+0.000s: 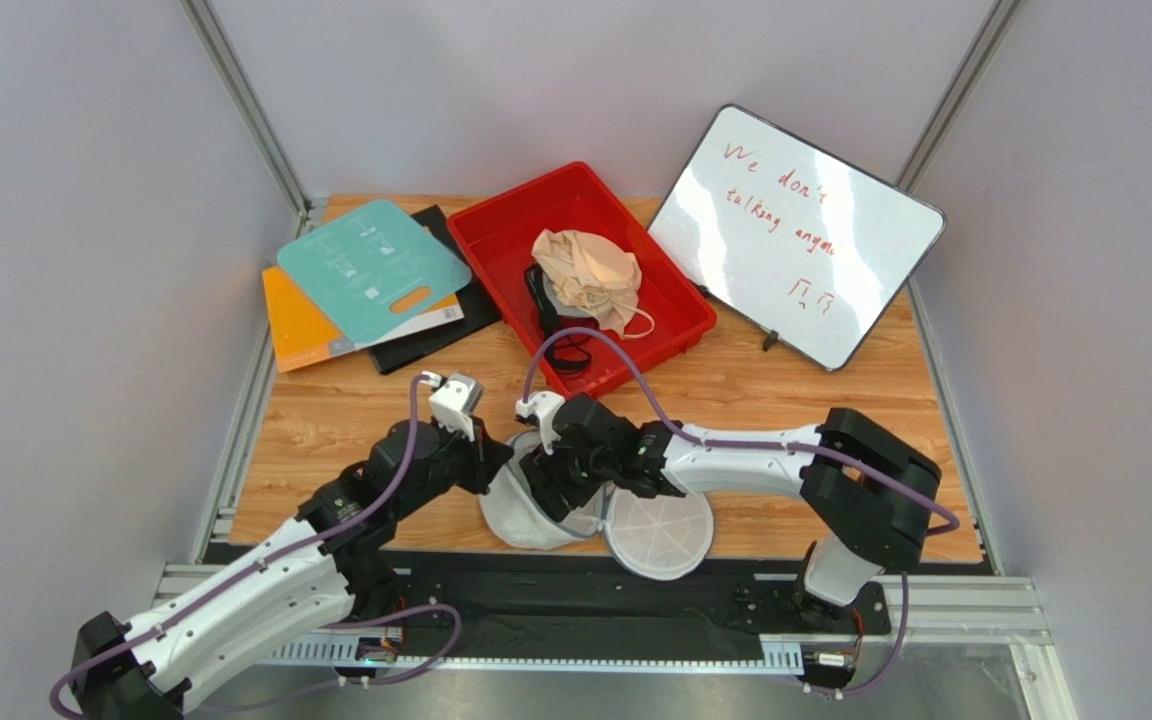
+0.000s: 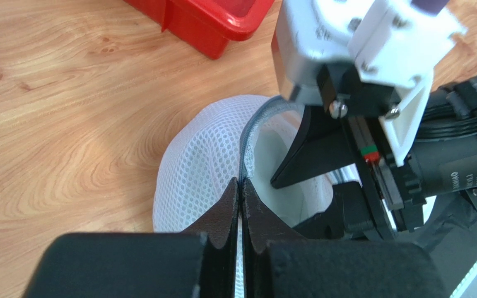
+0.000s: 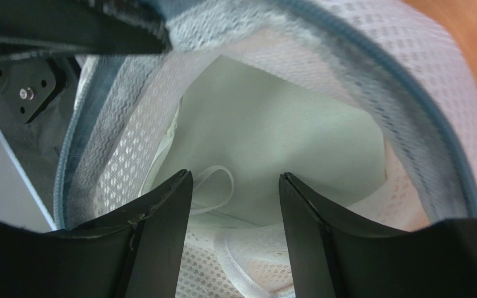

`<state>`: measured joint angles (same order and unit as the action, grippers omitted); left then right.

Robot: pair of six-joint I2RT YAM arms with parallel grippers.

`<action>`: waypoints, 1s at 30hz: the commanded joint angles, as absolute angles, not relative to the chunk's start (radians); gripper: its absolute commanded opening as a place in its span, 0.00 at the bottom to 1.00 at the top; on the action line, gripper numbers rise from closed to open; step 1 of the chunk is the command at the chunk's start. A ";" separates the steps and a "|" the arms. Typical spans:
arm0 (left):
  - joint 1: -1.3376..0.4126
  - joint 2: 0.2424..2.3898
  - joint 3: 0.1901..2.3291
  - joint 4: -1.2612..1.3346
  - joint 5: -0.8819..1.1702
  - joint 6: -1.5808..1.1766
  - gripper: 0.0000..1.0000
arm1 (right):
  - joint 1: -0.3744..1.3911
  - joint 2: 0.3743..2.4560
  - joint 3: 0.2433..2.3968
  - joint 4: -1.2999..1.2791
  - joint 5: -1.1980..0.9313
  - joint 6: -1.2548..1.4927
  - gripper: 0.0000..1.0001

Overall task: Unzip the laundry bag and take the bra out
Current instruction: Pick up the bra from the laundry bag.

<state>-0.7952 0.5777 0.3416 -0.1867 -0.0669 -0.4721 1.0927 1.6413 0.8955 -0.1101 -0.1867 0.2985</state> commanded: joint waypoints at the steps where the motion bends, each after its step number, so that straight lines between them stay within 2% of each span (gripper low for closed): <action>1: -0.782 0.603 0.368 -0.101 -0.037 -0.448 0.00 | 1.097 1.597 0.841 0.036 -0.281 0.279 0.61; 11: -0.765 0.647 0.376 -0.080 -0.064 -0.468 0.00 | 1.156 1.569 0.775 0.097 -0.305 0.218 0.70; 16: -0.756 0.661 0.373 -0.043 -0.054 -0.477 0.00 | 1.190 1.578 0.778 0.121 -0.212 0.199 0.71; 20: -0.756 0.675 0.379 -0.043 -0.019 -0.485 0.00 | 1.212 1.635 0.837 0.051 -0.023 0.254 0.69; 23: -0.756 0.663 0.361 -0.029 0.014 -0.503 0.00 | 1.219 1.673 0.871 0.005 0.098 0.279 0.58; 24: -0.756 0.647 0.353 -0.026 0.023 -0.508 0.00 | 1.220 1.678 0.873 0.005 0.132 0.302 0.47; 26: -0.756 0.631 0.330 -0.018 0.041 -0.525 0.00 | 1.220 1.684 0.864 0.005 0.152 0.324 0.39; 29: -0.755 0.603 0.313 -0.037 0.051 -0.532 0.00 | 1.220 1.686 0.848 0.012 0.173 0.350 0.20; 30: -0.755 0.592 0.311 -0.054 0.051 -0.535 0.00 | 1.220 1.686 0.845 0.017 0.185 0.362 0.07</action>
